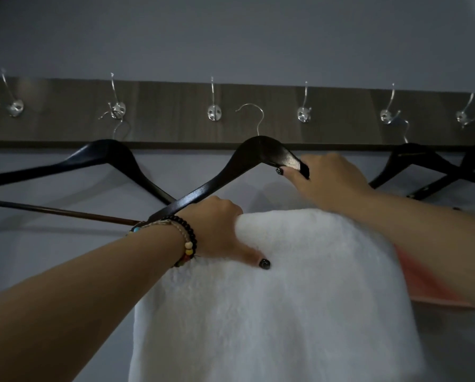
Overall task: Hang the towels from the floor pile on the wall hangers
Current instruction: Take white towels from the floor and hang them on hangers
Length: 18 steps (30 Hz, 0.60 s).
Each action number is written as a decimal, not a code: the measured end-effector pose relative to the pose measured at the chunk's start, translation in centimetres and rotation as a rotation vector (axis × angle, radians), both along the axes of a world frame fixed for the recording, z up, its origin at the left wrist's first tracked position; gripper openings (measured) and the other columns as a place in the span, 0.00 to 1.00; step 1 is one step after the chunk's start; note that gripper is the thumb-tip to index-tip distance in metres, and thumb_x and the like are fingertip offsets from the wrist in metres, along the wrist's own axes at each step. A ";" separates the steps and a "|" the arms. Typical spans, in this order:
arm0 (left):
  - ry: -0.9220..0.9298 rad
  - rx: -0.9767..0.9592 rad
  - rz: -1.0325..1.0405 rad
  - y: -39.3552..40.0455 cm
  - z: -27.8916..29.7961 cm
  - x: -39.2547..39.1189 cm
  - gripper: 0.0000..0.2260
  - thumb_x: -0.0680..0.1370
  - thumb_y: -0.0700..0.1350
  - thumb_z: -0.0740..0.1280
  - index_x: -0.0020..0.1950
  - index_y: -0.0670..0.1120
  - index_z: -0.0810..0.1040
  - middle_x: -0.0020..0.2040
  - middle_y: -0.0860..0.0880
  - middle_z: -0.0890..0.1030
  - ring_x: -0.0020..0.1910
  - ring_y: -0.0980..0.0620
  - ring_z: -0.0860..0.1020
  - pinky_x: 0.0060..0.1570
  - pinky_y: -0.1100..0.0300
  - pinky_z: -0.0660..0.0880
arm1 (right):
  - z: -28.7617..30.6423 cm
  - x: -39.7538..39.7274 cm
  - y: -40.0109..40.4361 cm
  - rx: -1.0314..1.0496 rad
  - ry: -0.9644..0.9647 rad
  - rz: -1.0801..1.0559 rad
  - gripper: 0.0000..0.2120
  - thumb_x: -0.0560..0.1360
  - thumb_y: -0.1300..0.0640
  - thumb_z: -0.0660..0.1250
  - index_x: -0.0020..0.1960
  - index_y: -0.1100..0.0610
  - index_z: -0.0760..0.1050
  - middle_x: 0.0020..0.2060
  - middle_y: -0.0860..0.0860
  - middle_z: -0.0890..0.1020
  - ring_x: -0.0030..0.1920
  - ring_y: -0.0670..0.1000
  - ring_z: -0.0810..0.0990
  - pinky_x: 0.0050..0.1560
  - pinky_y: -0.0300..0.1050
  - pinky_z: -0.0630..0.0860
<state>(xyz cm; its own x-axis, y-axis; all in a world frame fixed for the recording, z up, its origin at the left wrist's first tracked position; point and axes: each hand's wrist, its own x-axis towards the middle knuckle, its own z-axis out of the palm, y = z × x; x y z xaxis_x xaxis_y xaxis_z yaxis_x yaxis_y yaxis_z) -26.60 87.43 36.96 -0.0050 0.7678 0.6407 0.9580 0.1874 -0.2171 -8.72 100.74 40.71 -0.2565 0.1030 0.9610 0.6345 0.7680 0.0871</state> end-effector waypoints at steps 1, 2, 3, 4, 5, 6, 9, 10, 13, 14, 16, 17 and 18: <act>0.005 0.011 -0.005 0.0 0.2 -0.8 0.34 0.57 0.77 0.68 0.53 0.55 0.76 0.47 0.56 0.80 0.46 0.57 0.78 0.50 0.56 0.79 | 0.4 -0.8 0.1 0.017 0.006 -0.003 0.23 0.77 0.36 0.56 0.32 0.51 0.64 0.27 0.51 0.72 0.27 0.49 0.71 0.26 0.42 0.61; 0.007 0.020 -0.011 0.1 0.4 -1.6 0.34 0.57 0.77 0.67 0.52 0.55 0.76 0.46 0.56 0.80 0.45 0.57 0.77 0.50 0.56 0.79 | 0.7 -1.6 0.1 0.028 0.011 -0.003 0.22 0.77 0.36 0.56 0.32 0.51 0.63 0.27 0.51 0.72 0.27 0.50 0.71 0.26 0.42 0.61; 0.007 0.027 -0.018 0.2 0.5 -2.3 0.34 0.57 0.77 0.67 0.52 0.55 0.76 0.46 0.56 0.80 0.45 0.57 0.77 0.49 0.56 0.79 | 1.0 -2.3 0.2 0.034 0.011 0.000 0.22 0.77 0.36 0.56 0.32 0.51 0.63 0.27 0.51 0.72 0.26 0.50 0.71 0.26 0.42 0.61; 0.008 0.031 -0.022 0.3 0.7 -3.1 0.34 0.57 0.78 0.67 0.51 0.56 0.76 0.45 0.57 0.80 0.44 0.58 0.77 0.49 0.57 0.79 | 1.3 -3.0 0.4 0.041 0.007 0.000 0.22 0.77 0.36 0.56 0.32 0.51 0.63 0.27 0.51 0.72 0.26 0.51 0.71 0.26 0.42 0.62; 0.011 0.037 -0.024 0.5 0.8 -3.7 0.34 0.57 0.78 0.66 0.51 0.56 0.76 0.44 0.57 0.79 0.44 0.58 0.77 0.48 0.57 0.79 | 1.5 -3.5 0.5 0.051 0.003 -0.005 0.22 0.77 0.36 0.56 0.33 0.51 0.63 0.27 0.51 0.72 0.26 0.51 0.71 0.27 0.42 0.62; 0.018 0.045 -0.027 0.6 1.0 -4.3 0.34 0.56 0.79 0.65 0.51 0.56 0.76 0.44 0.57 0.79 0.43 0.58 0.77 0.47 0.57 0.79 | 1.6 -4.0 0.5 0.061 0.001 -0.012 0.22 0.77 0.36 0.56 0.33 0.50 0.63 0.27 0.51 0.73 0.27 0.51 0.72 0.27 0.42 0.63; 0.064 0.091 -0.053 0.8 0.9 -5.5 0.33 0.59 0.80 0.61 0.51 0.57 0.74 0.43 0.57 0.79 0.42 0.59 0.77 0.45 0.58 0.78 | 1.9 -4.6 0.9 0.093 0.025 -0.026 0.21 0.77 0.35 0.56 0.33 0.48 0.61 0.28 0.50 0.71 0.29 0.50 0.71 0.28 0.43 0.63; 0.085 0.119 -0.069 0.8 0.8 -5.7 0.32 0.61 0.80 0.58 0.51 0.57 0.73 0.42 0.57 0.78 0.41 0.60 0.77 0.43 0.60 0.77 | 1.9 -4.5 1.1 0.101 0.047 -0.032 0.22 0.76 0.35 0.56 0.32 0.48 0.60 0.28 0.49 0.70 0.30 0.52 0.71 0.29 0.43 0.64; 0.152 0.235 -0.128 0.7 0.7 -6.0 0.28 0.68 0.77 0.50 0.50 0.57 0.72 0.41 0.57 0.77 0.39 0.61 0.75 0.39 0.62 0.73 | 2.2 -3.1 2.1 0.104 0.105 -0.049 0.23 0.76 0.35 0.56 0.32 0.50 0.62 0.28 0.50 0.69 0.34 0.56 0.72 0.30 0.44 0.64; 0.169 0.282 -0.151 0.8 0.8 -5.9 0.26 0.70 0.75 0.49 0.50 0.56 0.71 0.41 0.57 0.76 0.39 0.60 0.75 0.39 0.62 0.72 | 2.3 -2.4 2.6 0.105 0.124 -0.048 0.23 0.76 0.35 0.56 0.32 0.52 0.64 0.28 0.51 0.70 0.34 0.57 0.72 0.29 0.44 0.63; 0.201 0.385 -0.202 1.3 1.2 -5.3 0.23 0.73 0.72 0.49 0.49 0.56 0.71 0.41 0.56 0.76 0.38 0.58 0.75 0.36 0.61 0.69 | 2.6 -0.9 3.5 0.115 0.175 -0.059 0.24 0.75 0.35 0.57 0.34 0.55 0.68 0.29 0.53 0.73 0.35 0.58 0.74 0.31 0.45 0.67; 0.219 0.428 -0.222 1.7 1.5 -4.9 0.23 0.74 0.71 0.49 0.49 0.56 0.71 0.40 0.56 0.76 0.38 0.57 0.75 0.36 0.60 0.68 | 2.7 -0.1 3.9 0.120 0.199 -0.066 0.24 0.75 0.35 0.57 0.35 0.55 0.69 0.31 0.54 0.74 0.36 0.59 0.74 0.34 0.47 0.70; 0.239 0.456 -0.233 2.2 1.8 -4.3 0.22 0.74 0.70 0.49 0.49 0.55 0.71 0.39 0.56 0.76 0.37 0.56 0.75 0.36 0.58 0.68 | 2.8 0.6 4.2 0.121 0.219 -0.072 0.24 0.75 0.35 0.57 0.35 0.55 0.69 0.32 0.55 0.75 0.37 0.59 0.74 0.35 0.48 0.72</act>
